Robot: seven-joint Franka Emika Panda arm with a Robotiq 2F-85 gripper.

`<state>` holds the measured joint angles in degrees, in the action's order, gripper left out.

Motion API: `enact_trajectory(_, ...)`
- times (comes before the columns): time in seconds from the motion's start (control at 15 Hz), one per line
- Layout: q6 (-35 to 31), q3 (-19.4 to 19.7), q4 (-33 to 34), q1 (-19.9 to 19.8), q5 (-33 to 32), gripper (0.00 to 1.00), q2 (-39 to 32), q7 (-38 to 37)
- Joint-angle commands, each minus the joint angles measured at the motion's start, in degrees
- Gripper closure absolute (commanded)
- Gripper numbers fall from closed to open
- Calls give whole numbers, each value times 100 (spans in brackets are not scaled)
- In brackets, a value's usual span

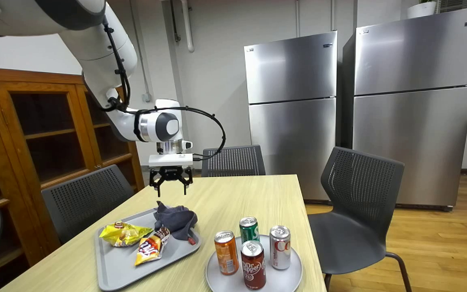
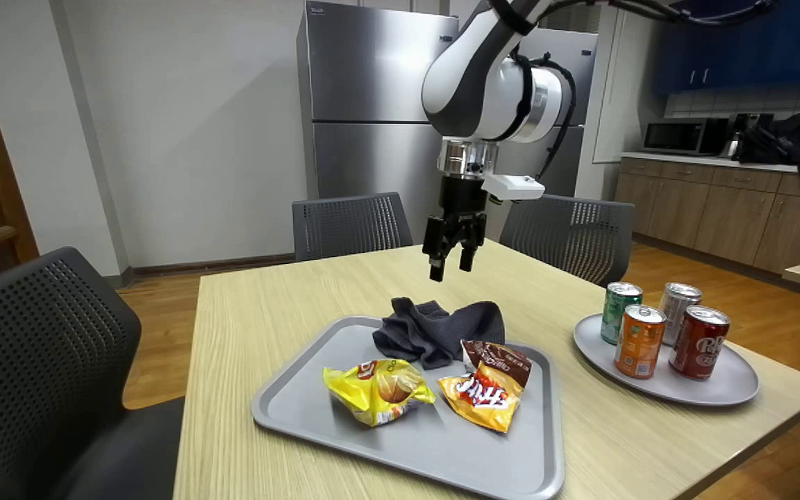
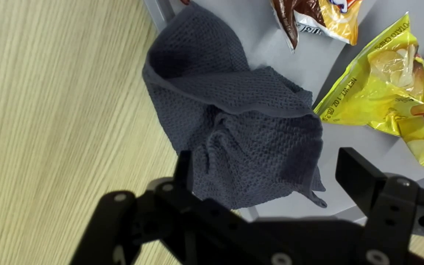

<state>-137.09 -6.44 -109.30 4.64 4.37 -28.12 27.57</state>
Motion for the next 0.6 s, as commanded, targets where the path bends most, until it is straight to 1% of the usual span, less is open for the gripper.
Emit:
enact_trajectory(0.0, -55, -118, 16, -114, -256, 0, -54, -35)
enact_trajectory(0.53, -365, -201, 160, -86, -641, 0, -538, 57)
